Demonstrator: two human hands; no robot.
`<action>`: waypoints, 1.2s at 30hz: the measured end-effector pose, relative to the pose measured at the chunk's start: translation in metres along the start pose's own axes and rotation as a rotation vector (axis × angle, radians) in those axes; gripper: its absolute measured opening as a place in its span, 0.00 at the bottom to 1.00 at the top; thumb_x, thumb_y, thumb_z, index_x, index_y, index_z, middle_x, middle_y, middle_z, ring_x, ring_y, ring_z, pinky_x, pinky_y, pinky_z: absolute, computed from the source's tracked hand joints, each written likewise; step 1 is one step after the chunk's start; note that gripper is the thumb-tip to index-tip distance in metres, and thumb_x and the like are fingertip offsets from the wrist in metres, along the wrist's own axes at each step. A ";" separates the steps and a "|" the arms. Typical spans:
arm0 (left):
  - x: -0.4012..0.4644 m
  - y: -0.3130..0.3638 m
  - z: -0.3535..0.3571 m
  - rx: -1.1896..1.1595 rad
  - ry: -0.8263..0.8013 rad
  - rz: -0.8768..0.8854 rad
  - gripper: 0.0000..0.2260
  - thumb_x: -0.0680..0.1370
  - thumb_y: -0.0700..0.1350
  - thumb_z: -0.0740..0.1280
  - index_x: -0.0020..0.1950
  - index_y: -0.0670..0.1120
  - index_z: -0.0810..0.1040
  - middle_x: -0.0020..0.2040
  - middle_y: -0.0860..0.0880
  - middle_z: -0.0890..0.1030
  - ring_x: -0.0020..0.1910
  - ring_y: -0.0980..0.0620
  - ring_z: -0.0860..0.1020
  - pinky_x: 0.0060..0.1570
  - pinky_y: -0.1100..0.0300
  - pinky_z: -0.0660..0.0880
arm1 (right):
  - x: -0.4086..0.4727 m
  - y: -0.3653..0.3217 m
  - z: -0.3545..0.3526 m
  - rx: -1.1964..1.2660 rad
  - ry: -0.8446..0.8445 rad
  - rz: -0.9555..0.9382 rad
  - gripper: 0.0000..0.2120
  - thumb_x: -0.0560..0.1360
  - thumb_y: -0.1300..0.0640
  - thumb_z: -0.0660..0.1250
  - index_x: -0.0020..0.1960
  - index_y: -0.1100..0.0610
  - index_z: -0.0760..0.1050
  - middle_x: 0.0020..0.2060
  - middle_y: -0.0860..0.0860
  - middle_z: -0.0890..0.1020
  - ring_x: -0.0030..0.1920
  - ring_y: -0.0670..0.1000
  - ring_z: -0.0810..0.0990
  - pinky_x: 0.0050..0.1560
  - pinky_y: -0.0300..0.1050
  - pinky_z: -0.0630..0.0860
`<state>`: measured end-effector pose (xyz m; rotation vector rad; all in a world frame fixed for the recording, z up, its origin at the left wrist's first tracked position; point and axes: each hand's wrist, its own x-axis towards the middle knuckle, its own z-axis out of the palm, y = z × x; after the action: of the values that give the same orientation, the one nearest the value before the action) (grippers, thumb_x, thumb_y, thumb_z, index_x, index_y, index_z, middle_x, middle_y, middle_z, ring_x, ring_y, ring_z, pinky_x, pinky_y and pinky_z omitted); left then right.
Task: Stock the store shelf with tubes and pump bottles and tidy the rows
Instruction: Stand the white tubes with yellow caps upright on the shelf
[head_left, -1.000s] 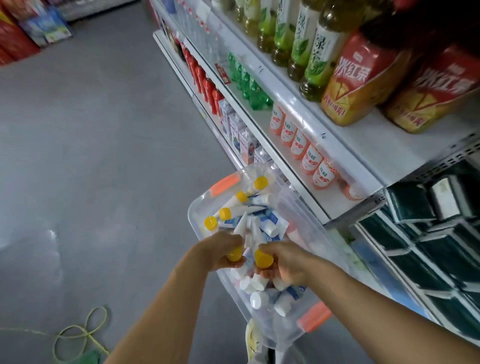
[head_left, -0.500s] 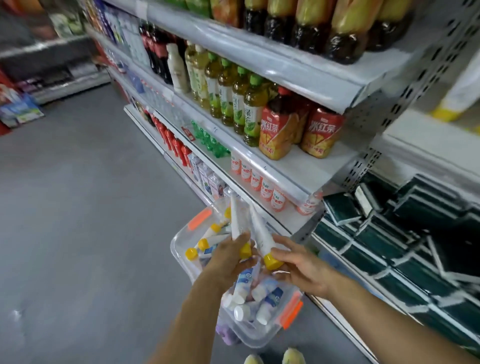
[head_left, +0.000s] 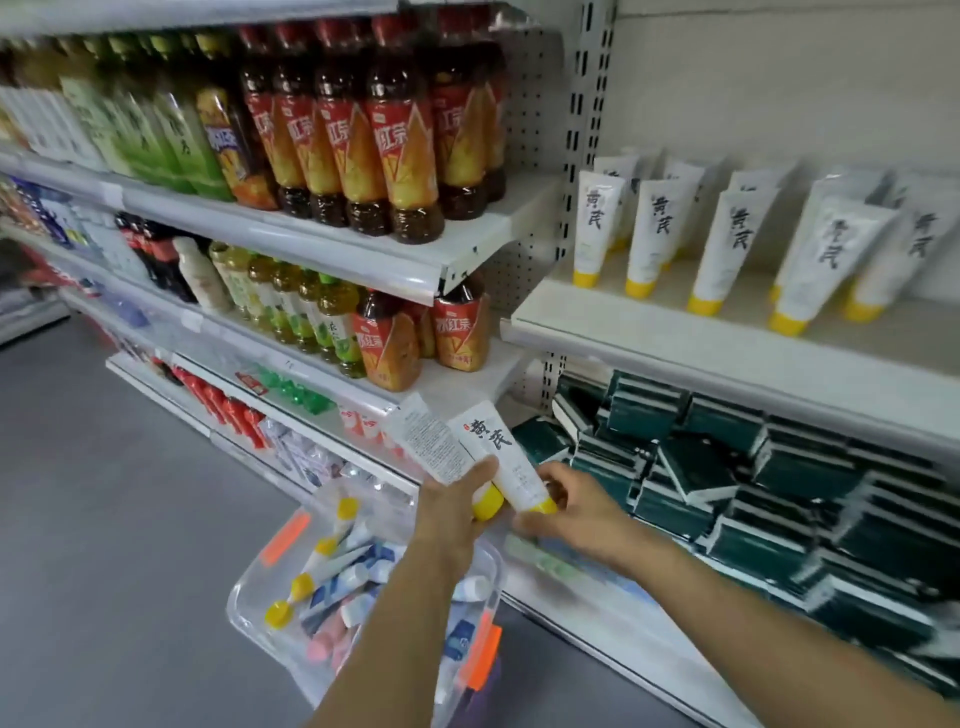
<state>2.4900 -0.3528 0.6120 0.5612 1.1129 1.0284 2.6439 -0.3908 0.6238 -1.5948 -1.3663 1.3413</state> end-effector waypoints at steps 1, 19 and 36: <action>-0.005 0.000 0.012 0.014 -0.014 0.006 0.16 0.73 0.36 0.72 0.61 0.42 0.78 0.55 0.41 0.83 0.51 0.41 0.83 0.37 0.52 0.80 | -0.007 0.002 -0.011 0.011 0.018 0.001 0.18 0.69 0.61 0.76 0.57 0.57 0.75 0.43 0.47 0.81 0.35 0.36 0.78 0.36 0.30 0.72; -0.060 -0.005 0.210 0.156 -0.251 0.256 0.10 0.74 0.38 0.72 0.51 0.51 0.79 0.50 0.50 0.84 0.51 0.46 0.82 0.53 0.42 0.79 | -0.088 -0.011 -0.186 -0.095 0.302 -0.200 0.15 0.70 0.52 0.76 0.55 0.51 0.78 0.44 0.44 0.84 0.43 0.44 0.82 0.45 0.39 0.79; -0.068 -0.025 0.300 0.124 -0.329 0.202 0.14 0.77 0.45 0.69 0.62 0.47 0.72 0.53 0.43 0.83 0.44 0.46 0.85 0.36 0.54 0.81 | -0.059 0.013 -0.348 -0.073 0.711 -0.192 0.15 0.72 0.59 0.74 0.55 0.54 0.74 0.47 0.52 0.81 0.45 0.53 0.79 0.41 0.43 0.75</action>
<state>2.7698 -0.3907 0.7368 0.9226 0.8430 0.9996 2.9819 -0.4012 0.7243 -1.7028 -1.0835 0.5221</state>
